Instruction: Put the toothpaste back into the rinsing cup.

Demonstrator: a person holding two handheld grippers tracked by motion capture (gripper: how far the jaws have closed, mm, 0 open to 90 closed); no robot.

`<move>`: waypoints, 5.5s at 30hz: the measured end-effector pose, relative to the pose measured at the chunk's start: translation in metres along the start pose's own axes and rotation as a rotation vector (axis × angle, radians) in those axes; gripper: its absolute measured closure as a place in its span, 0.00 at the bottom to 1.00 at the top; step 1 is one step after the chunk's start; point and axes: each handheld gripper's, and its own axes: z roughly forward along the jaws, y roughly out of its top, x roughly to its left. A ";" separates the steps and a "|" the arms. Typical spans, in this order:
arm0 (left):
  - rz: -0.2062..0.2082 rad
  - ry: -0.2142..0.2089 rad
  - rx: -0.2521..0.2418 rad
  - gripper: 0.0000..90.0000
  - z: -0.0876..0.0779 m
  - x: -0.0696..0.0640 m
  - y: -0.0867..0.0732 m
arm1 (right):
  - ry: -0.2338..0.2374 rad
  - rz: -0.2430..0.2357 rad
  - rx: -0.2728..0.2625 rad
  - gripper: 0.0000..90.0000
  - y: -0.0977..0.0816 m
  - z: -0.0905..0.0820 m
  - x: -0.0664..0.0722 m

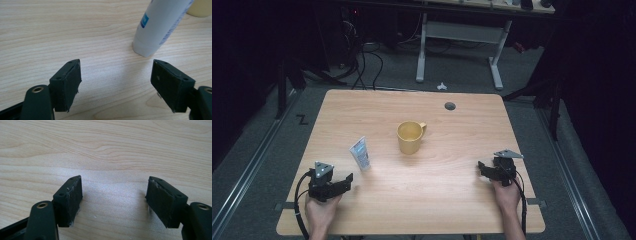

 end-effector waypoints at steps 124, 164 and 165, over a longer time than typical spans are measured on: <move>0.120 -0.126 -0.090 0.71 0.017 -0.045 0.065 | -0.002 0.000 -0.002 0.32 -0.001 0.000 0.000; 0.136 -0.223 -0.094 0.71 0.007 -0.056 0.095 | -0.002 0.000 -0.002 0.33 -0.001 0.000 0.000; 0.136 -0.225 -0.097 0.71 0.006 -0.056 0.096 | -0.002 0.000 -0.002 0.32 -0.001 0.000 0.000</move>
